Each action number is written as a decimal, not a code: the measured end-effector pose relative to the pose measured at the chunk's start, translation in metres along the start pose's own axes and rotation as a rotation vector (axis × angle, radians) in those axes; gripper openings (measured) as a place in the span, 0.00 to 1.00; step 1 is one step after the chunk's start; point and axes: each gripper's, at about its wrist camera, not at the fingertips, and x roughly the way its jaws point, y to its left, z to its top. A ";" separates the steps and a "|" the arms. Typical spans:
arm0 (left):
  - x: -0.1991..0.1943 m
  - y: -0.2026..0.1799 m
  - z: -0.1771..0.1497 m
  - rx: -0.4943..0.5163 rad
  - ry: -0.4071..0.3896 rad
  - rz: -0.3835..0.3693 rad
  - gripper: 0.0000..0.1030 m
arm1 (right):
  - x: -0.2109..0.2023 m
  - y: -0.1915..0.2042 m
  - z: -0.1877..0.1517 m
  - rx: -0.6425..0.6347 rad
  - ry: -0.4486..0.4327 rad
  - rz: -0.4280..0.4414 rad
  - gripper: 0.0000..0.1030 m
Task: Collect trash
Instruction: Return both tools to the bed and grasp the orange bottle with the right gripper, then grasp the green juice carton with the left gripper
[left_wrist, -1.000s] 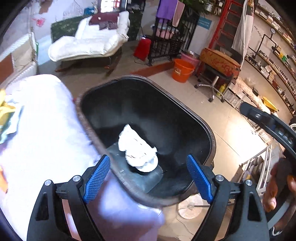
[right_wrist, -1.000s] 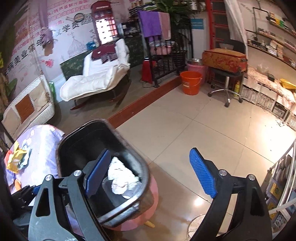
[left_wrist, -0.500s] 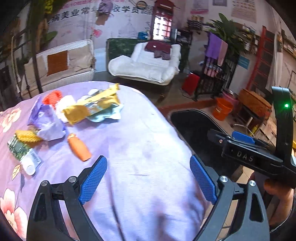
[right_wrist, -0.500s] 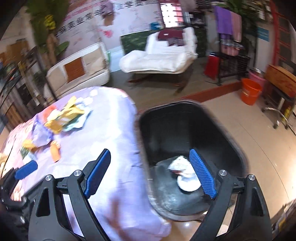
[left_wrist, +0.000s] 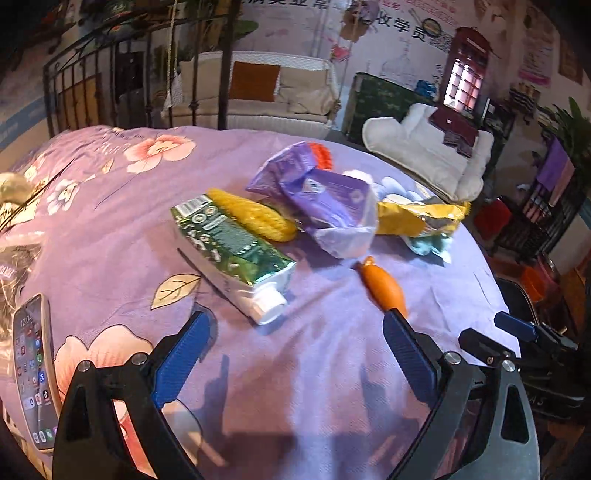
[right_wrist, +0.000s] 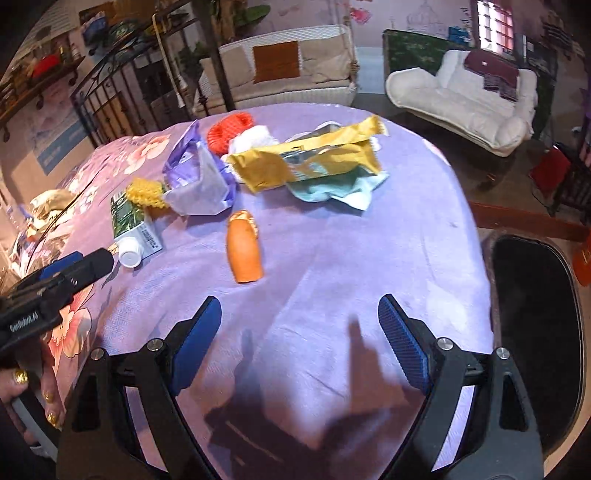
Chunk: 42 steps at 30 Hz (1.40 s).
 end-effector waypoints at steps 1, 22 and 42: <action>0.003 0.010 0.004 -0.026 0.008 -0.003 0.91 | 0.007 0.006 0.006 -0.023 0.012 0.001 0.84; 0.093 0.061 0.053 -0.200 0.232 0.010 0.78 | 0.102 0.037 0.050 -0.184 0.229 0.015 0.50; 0.037 0.078 0.022 -0.232 0.126 -0.102 0.48 | 0.052 0.046 0.028 -0.048 0.132 0.137 0.22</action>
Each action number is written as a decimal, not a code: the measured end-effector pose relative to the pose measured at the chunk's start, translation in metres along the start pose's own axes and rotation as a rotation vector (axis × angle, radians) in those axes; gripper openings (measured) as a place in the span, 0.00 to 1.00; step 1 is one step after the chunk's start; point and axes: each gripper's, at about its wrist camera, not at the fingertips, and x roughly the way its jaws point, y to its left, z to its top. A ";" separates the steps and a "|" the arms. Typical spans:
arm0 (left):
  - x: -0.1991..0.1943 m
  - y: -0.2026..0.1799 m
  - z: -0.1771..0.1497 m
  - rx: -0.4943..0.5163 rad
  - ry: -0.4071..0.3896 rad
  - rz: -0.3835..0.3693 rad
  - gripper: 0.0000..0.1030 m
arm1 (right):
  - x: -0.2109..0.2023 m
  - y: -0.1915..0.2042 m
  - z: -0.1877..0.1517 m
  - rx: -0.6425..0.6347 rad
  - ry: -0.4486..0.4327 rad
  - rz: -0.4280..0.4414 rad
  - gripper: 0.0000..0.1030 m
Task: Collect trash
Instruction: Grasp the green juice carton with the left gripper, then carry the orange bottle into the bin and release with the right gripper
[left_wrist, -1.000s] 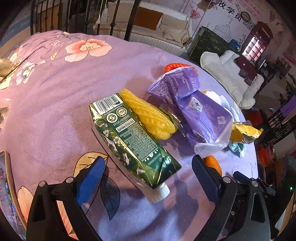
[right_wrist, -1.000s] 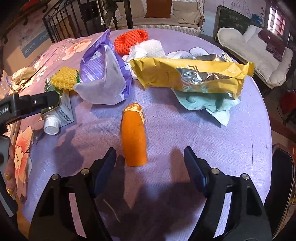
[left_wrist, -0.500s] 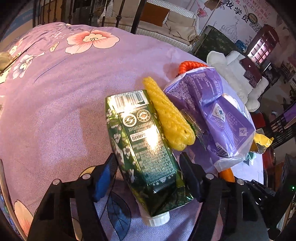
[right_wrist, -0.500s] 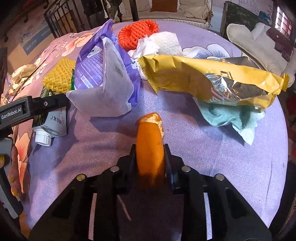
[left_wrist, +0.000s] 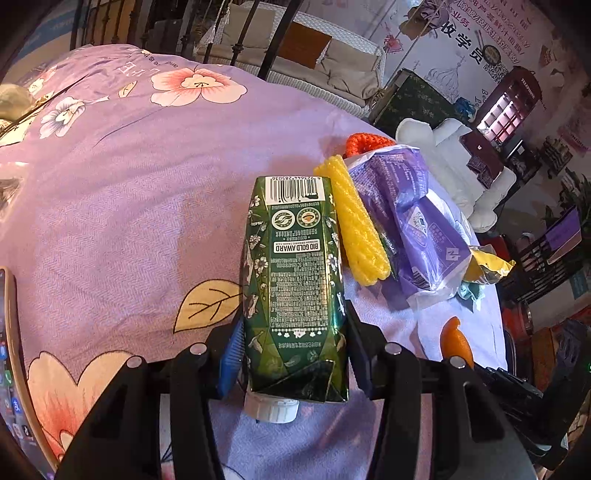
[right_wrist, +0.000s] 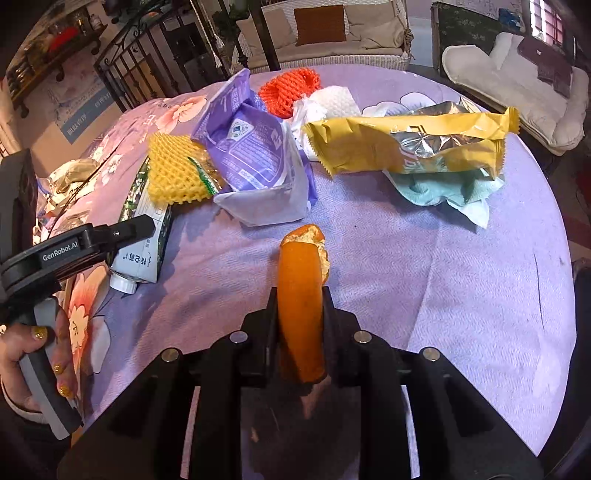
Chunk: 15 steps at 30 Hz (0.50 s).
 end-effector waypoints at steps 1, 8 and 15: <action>-0.004 0.001 -0.002 -0.001 -0.011 -0.007 0.48 | -0.005 0.001 -0.003 0.001 -0.012 0.003 0.22; -0.047 0.000 -0.028 0.044 -0.122 -0.025 0.48 | -0.038 0.009 -0.019 0.015 -0.099 -0.007 0.22; -0.074 -0.023 -0.057 0.128 -0.187 -0.059 0.48 | -0.062 -0.006 -0.043 0.061 -0.163 -0.020 0.22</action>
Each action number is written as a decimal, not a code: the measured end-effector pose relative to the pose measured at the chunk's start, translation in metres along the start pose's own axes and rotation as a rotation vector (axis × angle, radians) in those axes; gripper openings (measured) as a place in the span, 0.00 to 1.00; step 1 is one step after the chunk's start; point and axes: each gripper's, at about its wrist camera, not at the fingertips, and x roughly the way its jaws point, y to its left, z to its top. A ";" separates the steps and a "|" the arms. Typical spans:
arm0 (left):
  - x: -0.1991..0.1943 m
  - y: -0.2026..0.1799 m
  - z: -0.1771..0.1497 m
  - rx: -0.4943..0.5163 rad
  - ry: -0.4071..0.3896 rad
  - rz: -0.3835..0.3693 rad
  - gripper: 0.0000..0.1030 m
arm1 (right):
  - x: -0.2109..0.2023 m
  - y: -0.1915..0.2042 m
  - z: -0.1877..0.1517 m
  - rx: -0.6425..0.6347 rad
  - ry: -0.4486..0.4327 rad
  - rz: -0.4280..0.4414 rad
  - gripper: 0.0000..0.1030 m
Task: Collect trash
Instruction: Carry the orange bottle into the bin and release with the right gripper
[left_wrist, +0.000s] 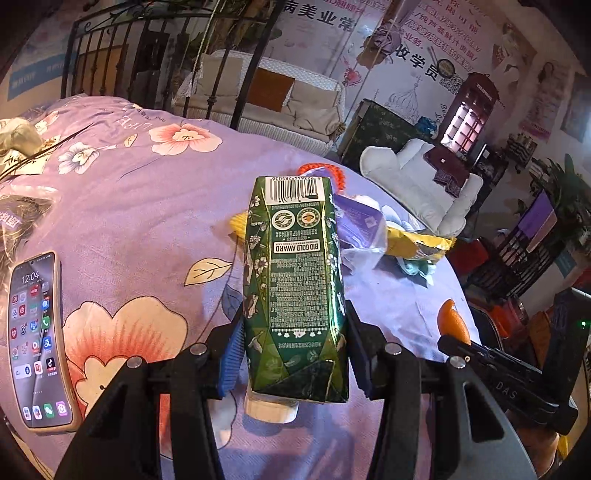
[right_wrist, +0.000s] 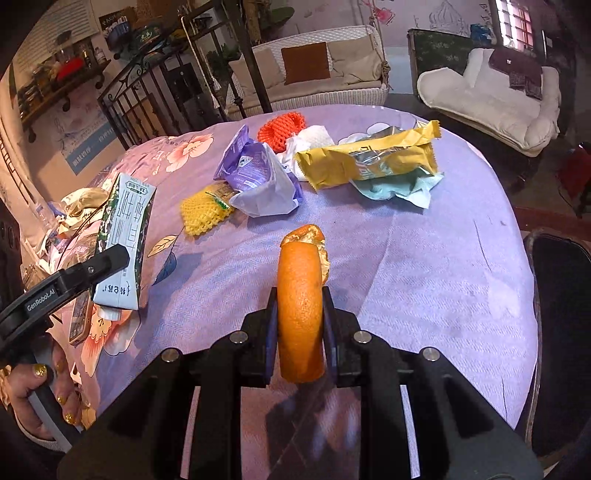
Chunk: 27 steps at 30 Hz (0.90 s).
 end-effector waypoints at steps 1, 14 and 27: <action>-0.002 -0.005 -0.001 0.009 -0.009 -0.007 0.48 | -0.004 -0.004 -0.003 0.010 -0.008 -0.004 0.22; 0.013 -0.090 -0.023 0.178 0.024 -0.172 0.48 | -0.065 -0.072 -0.030 0.172 -0.152 -0.156 0.22; 0.034 -0.172 -0.042 0.343 0.068 -0.334 0.48 | -0.105 -0.166 -0.057 0.345 -0.183 -0.349 0.22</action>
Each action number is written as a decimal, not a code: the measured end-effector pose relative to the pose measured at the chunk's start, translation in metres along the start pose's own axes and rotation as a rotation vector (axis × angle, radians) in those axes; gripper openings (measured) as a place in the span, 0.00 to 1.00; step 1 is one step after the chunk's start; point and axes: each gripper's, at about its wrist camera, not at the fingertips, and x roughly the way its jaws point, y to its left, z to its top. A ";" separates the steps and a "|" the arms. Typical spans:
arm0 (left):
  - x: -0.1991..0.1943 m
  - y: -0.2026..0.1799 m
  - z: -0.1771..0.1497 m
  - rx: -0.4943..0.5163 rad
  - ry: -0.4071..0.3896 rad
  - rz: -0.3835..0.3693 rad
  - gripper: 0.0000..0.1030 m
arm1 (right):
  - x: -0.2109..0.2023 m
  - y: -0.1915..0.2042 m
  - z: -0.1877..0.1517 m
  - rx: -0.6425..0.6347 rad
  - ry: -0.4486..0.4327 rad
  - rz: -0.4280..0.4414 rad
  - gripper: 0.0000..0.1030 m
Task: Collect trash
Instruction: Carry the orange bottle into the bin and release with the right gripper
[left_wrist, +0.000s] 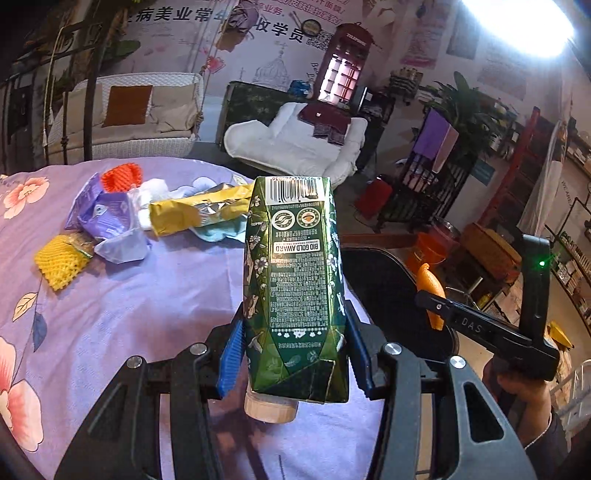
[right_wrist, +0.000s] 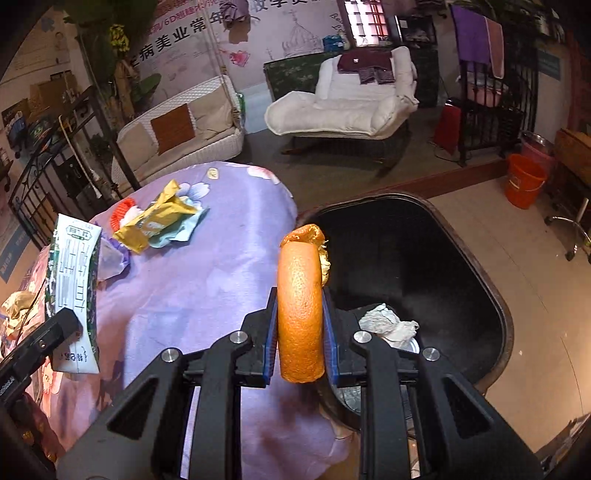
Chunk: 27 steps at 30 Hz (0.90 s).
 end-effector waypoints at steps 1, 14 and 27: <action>0.003 -0.004 0.001 0.006 0.002 -0.013 0.48 | 0.002 -0.005 0.001 0.007 0.007 -0.011 0.22; 0.037 -0.041 0.001 0.078 0.061 -0.089 0.48 | 0.080 -0.069 0.003 0.137 0.246 -0.106 0.22; 0.055 -0.056 -0.008 0.120 0.111 -0.113 0.48 | 0.130 -0.092 0.002 0.190 0.415 -0.189 0.22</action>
